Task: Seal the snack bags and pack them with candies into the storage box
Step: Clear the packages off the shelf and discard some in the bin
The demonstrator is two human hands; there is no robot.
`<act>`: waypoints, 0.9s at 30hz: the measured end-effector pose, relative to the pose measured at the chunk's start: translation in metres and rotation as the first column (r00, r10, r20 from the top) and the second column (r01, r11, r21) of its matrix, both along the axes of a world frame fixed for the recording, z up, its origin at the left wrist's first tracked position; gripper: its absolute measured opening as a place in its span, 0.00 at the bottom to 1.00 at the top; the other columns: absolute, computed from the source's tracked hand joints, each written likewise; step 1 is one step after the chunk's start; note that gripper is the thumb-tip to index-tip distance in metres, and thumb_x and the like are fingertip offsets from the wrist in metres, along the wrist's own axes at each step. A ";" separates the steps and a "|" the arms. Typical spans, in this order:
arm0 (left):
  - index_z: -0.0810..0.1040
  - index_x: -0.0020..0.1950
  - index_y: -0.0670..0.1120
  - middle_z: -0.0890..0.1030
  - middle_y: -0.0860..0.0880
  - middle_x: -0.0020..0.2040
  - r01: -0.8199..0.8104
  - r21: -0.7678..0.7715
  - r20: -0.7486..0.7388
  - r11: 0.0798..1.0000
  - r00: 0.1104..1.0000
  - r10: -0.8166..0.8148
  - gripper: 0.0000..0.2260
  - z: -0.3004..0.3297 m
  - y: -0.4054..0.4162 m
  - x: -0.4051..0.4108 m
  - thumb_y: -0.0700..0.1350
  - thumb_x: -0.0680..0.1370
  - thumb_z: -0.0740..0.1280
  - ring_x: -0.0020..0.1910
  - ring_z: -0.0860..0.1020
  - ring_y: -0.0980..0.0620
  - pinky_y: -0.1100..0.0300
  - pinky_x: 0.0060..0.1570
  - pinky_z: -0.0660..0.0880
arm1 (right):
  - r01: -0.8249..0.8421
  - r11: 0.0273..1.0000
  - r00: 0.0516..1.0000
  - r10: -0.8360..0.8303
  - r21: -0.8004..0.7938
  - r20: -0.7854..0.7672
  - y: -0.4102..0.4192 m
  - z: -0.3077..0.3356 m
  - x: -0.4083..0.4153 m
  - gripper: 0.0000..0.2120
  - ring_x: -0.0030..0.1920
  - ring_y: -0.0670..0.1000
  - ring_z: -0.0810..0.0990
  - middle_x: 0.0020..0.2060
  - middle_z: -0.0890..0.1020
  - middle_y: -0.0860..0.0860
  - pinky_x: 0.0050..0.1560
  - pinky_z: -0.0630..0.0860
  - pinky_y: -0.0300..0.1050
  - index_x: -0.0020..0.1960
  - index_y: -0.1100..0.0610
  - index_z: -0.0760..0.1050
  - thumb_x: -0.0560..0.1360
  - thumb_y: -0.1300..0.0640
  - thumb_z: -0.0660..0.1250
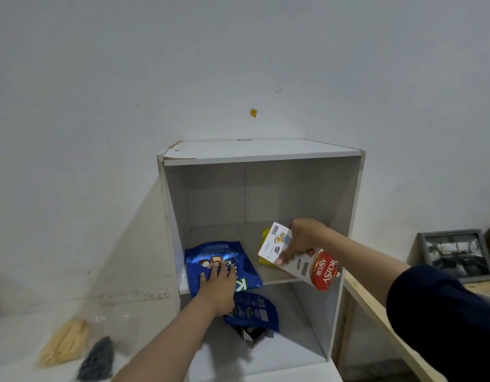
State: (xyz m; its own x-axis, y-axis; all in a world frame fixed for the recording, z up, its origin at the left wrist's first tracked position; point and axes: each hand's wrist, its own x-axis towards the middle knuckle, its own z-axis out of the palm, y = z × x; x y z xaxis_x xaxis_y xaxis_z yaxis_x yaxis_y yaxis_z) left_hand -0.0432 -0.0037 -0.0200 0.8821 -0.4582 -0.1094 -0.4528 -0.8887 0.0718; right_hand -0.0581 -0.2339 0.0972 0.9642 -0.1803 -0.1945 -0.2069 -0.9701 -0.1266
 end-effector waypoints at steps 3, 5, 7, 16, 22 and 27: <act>0.60 0.73 0.42 0.64 0.40 0.73 -0.003 -0.130 0.027 0.992 1.000 0.006 0.28 0.010 0.007 -0.011 0.32 0.73 0.59 0.69 0.66 0.39 0.44 0.65 0.68 | -0.029 1.000 0.998 0.029 -0.009 0.052 0.004 0.007 -0.019 0.34 0.29 0.46 0.83 0.34 0.84 0.48 0.34 0.79 0.39 0.48 0.53 0.75 0.53 0.31 0.75; 0.69 0.67 0.43 0.74 0.42 0.64 0.011 -0.198 0.095 0.980 0.995 0.008 0.23 0.018 0.012 -0.024 0.31 0.72 0.57 0.59 0.74 0.42 0.50 0.56 0.74 | -0.039 0.999 0.995 0.040 -0.009 0.086 0.005 0.011 -0.037 0.35 0.29 0.45 0.83 0.34 0.83 0.47 0.30 0.77 0.38 0.49 0.52 0.74 0.53 0.29 0.74; 0.71 0.66 0.44 0.76 0.43 0.62 -0.007 -0.244 0.155 0.970 0.987 0.046 0.22 0.025 0.014 -0.042 0.32 0.72 0.57 0.59 0.75 0.42 0.53 0.54 0.73 | -0.049 0.999 0.992 0.050 -0.006 0.112 0.005 0.015 -0.056 0.38 0.31 0.45 0.83 0.34 0.83 0.46 0.30 0.75 0.38 0.49 0.52 0.74 0.50 0.27 0.73; 0.69 0.49 0.43 0.78 0.39 0.50 -0.138 -0.569 0.069 0.810 0.975 0.214 0.04 0.041 0.023 -0.148 0.40 0.79 0.56 0.49 0.76 0.41 0.57 0.40 0.65 | -0.145 0.981 0.983 0.128 0.127 0.129 0.006 0.012 -0.146 0.35 0.32 0.47 0.84 0.34 0.84 0.49 0.37 0.79 0.40 0.44 0.56 0.77 0.55 0.26 0.71; 0.74 0.54 0.39 0.82 0.43 0.45 -0.430 -0.865 -0.368 0.260 0.894 0.254 0.07 0.036 0.055 -0.213 0.40 0.80 0.60 0.42 0.81 0.45 0.54 0.41 0.78 | -0.267 0.869 0.957 0.189 0.416 0.219 0.037 -0.007 -0.196 0.17 0.26 0.42 0.80 0.27 0.80 0.45 0.23 0.73 0.31 0.37 0.48 0.73 0.71 0.34 0.64; 0.79 0.45 0.38 0.83 0.40 0.38 -0.557 -0.825 -0.500 0.098 0.800 0.332 0.06 0.028 0.105 -0.255 0.39 0.77 0.65 0.35 0.82 0.43 0.53 0.36 0.79 | -0.261 0.753 0.964 0.172 0.605 0.202 0.083 -0.030 -0.221 0.16 0.37 0.49 0.85 0.41 0.85 0.53 0.35 0.80 0.40 0.46 0.52 0.75 0.76 0.39 0.61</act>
